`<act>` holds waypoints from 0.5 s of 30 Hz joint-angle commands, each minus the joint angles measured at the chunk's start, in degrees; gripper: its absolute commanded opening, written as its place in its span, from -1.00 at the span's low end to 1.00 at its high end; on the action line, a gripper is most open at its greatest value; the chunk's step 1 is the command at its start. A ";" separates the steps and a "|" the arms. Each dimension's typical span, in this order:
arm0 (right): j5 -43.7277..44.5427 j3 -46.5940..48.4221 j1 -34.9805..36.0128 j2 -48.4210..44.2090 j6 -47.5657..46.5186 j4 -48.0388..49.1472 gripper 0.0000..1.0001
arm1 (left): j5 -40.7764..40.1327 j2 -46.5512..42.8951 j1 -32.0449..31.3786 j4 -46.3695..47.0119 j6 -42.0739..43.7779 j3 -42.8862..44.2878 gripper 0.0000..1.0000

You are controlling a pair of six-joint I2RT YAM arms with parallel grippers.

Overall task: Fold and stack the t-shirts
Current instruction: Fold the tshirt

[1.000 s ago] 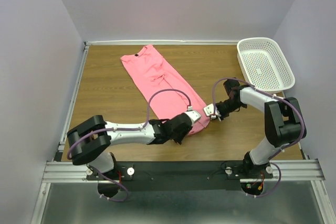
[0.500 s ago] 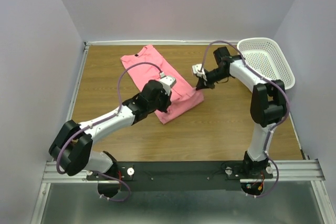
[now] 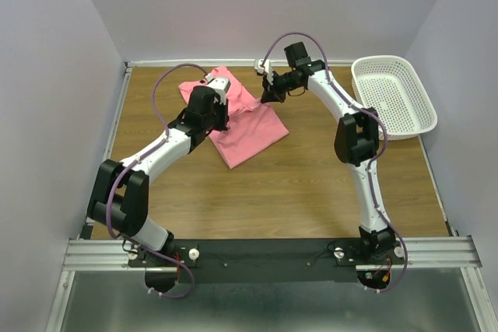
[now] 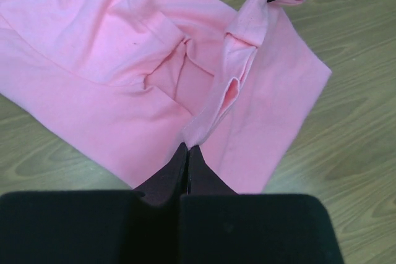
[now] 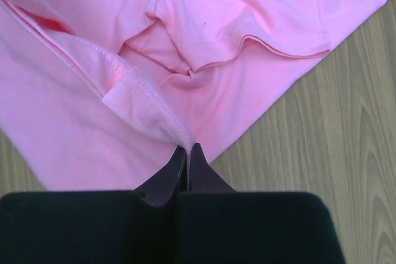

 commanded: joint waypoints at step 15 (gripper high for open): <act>5.52 2.37 2.10 4.37 12.56 9.63 -0.99 | 2.71 4.20 3.62 1.87 -1.26 -0.58 -1.00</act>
